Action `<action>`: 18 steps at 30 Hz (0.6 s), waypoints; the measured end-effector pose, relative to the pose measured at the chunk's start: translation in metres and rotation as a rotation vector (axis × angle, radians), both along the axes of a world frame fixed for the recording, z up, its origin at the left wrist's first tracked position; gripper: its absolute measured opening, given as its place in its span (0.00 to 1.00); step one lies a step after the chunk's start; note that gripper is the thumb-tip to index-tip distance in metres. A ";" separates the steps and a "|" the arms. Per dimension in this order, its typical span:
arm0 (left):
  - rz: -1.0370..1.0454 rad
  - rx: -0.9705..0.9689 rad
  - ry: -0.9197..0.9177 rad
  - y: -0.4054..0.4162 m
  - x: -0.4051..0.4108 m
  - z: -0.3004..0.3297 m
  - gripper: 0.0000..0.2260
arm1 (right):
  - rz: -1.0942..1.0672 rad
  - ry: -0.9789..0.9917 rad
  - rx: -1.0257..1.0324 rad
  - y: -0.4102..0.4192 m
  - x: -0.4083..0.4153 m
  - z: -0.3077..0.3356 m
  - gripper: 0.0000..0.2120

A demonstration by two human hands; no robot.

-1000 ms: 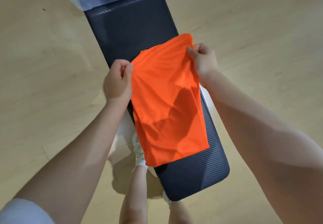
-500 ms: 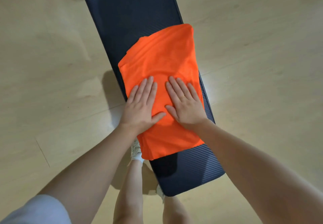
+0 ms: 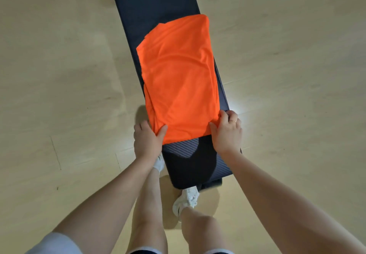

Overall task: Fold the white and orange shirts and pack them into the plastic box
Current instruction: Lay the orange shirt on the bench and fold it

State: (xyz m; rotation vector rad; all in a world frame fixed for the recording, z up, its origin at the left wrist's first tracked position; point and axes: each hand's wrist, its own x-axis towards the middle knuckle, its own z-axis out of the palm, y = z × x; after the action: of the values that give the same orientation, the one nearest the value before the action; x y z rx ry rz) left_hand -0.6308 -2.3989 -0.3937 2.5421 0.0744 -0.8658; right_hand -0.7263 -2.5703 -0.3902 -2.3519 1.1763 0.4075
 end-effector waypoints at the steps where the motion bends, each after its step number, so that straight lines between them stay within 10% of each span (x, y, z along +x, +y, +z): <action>1: 0.108 -0.028 0.039 -0.003 -0.009 0.001 0.24 | -0.049 -0.021 -0.001 0.003 -0.005 0.001 0.20; 8: 0.274 -0.078 -0.016 -0.010 -0.027 -0.004 0.15 | -0.316 -0.041 0.217 0.012 -0.003 -0.002 0.14; 13: 0.389 -0.453 0.003 0.000 -0.040 0.034 0.08 | -0.622 -0.382 0.640 0.009 -0.016 0.025 0.07; 18: 0.371 -0.588 -0.065 0.012 -0.058 0.103 0.14 | -0.525 -0.574 0.732 0.011 -0.044 0.096 0.10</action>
State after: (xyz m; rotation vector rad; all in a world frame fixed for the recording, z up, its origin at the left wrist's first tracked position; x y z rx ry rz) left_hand -0.6887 -2.3868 -0.2903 1.9206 0.2269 -0.5534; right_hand -0.7705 -2.5593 -0.2939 -1.3339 1.0581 -0.0373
